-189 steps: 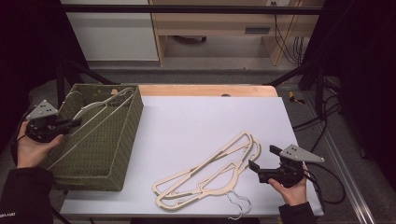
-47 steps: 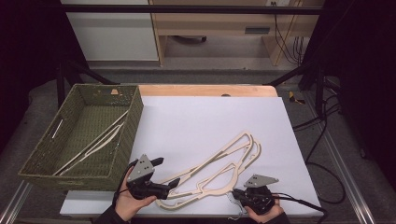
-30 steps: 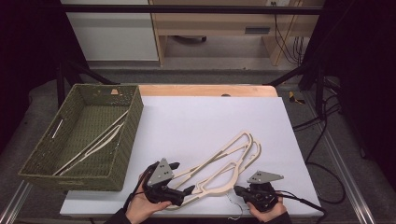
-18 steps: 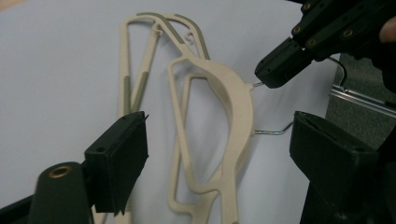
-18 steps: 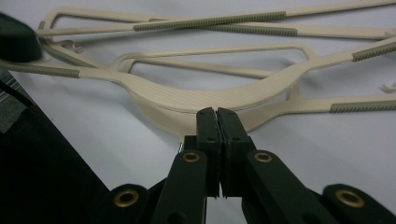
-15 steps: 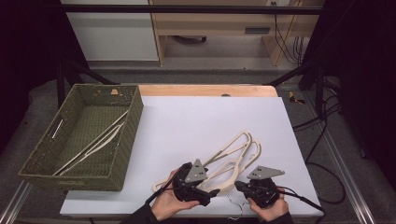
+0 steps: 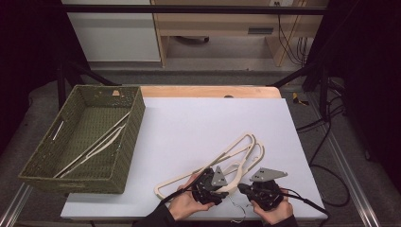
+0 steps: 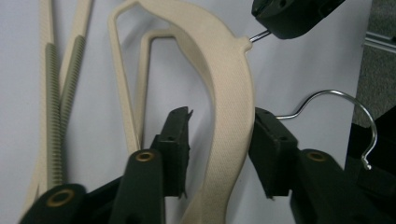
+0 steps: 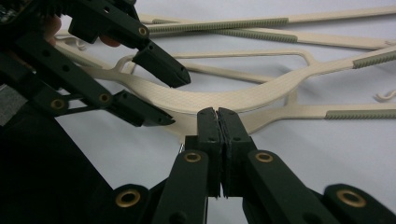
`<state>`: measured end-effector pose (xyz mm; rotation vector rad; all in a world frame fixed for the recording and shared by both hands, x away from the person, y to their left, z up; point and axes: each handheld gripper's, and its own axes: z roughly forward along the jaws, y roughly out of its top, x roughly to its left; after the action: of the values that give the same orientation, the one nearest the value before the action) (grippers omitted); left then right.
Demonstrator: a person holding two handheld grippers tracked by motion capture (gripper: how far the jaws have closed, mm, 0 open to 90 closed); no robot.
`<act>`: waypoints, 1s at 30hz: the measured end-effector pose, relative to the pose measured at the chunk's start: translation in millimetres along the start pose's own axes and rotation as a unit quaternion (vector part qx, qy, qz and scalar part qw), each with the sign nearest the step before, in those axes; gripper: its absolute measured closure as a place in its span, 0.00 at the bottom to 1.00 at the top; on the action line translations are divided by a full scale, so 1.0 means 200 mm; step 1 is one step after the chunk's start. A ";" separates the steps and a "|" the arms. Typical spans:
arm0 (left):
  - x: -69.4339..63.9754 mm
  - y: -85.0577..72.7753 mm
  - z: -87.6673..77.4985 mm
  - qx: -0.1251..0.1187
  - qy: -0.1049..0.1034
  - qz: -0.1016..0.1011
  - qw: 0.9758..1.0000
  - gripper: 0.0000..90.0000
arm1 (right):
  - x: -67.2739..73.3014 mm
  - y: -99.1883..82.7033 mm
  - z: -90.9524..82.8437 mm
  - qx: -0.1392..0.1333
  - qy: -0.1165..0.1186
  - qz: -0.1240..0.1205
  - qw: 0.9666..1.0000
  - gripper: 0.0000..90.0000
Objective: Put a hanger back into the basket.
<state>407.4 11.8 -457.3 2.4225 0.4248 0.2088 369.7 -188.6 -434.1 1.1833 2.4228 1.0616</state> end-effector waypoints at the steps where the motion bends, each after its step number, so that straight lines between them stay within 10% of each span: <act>1: 0.00 0.00 0.00 0.004 0.000 0.002 1.000 0.70 | 0.00 0.00 0.00 0.005 0.001 0.003 1.000 0.99; 9: -0.02 0.01 -0.03 0.006 0.004 0.026 1.000 0.79 | 0.00 0.00 0.00 0.002 0.012 -0.005 1.000 0.98; 14: -0.02 0.01 -0.07 -0.001 0.007 0.032 0.999 0.81 | -0.03 0.02 -0.08 -0.050 0.026 -0.001 0.998 0.82; 19: -0.01 0.01 -0.14 -0.018 0.007 0.027 0.999 0.83 | -0.11 0.01 -0.21 -0.150 0.001 0.022 0.989 0.56; 30: 0.04 -0.01 -0.30 -0.040 0.030 0.007 0.999 0.87 | -0.24 -0.05 -0.24 -0.211 -0.022 0.076 0.974 0.29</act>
<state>399.3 52.1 -411.6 2.3449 0.4194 0.2992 369.5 -253.2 -412.1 1.2335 1.9568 1.4847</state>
